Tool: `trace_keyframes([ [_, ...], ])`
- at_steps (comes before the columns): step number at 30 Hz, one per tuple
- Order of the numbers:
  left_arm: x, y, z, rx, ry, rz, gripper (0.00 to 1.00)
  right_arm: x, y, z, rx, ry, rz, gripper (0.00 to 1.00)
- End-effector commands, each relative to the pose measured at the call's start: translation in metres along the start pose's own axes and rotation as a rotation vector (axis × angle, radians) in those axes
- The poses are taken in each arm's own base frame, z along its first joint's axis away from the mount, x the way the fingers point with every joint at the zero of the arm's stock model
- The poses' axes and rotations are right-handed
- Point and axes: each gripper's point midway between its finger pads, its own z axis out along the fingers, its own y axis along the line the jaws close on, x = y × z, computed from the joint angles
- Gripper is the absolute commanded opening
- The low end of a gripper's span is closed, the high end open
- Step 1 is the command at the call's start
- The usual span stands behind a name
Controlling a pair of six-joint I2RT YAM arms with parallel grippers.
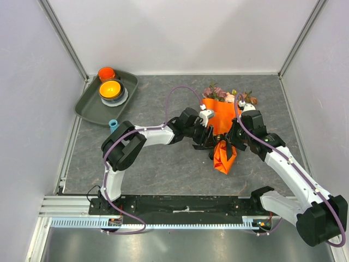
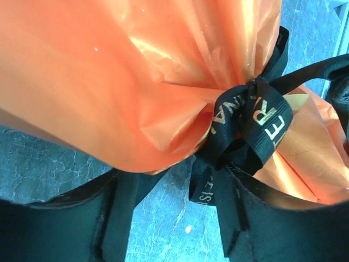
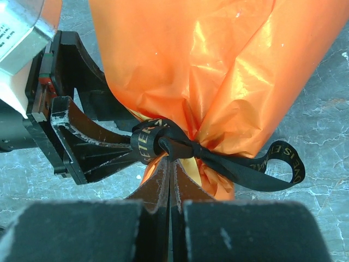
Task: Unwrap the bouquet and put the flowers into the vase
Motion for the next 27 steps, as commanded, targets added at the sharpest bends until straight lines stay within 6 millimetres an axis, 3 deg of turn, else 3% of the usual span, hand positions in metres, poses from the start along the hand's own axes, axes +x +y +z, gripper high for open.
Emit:
trace_keyframes([
  [1,-0.02,-0.018,0.005,0.013,-0.06,0.031,0.59,-0.021,0.013,-0.008,-0.047,-0.06,-0.017,0.0],
  [4,-0.018,-0.015,0.003,-0.038,-0.081,0.031,0.58,-0.018,0.014,-0.006,-0.057,-0.054,-0.01,0.0],
  [8,-0.011,-0.007,0.005,-0.074,-0.089,0.015,0.68,-0.015,0.014,-0.003,-0.055,-0.038,-0.013,0.0],
  [11,-0.007,-0.001,0.008,-0.089,-0.082,0.02,0.68,-0.019,0.016,-0.007,-0.062,-0.048,-0.01,0.0],
  [13,-0.006,0.0,0.012,-0.081,-0.076,0.024,0.63,-0.02,0.016,-0.008,-0.065,-0.053,-0.007,0.0],
  [17,-0.007,0.003,0.011,-0.099,-0.075,0.032,0.37,-0.021,0.015,-0.01,-0.055,-0.056,-0.01,0.0],
  [27,-0.012,0.005,-0.003,-0.149,-0.098,0.064,0.16,-0.019,0.008,-0.009,-0.023,-0.054,-0.022,0.0],
])
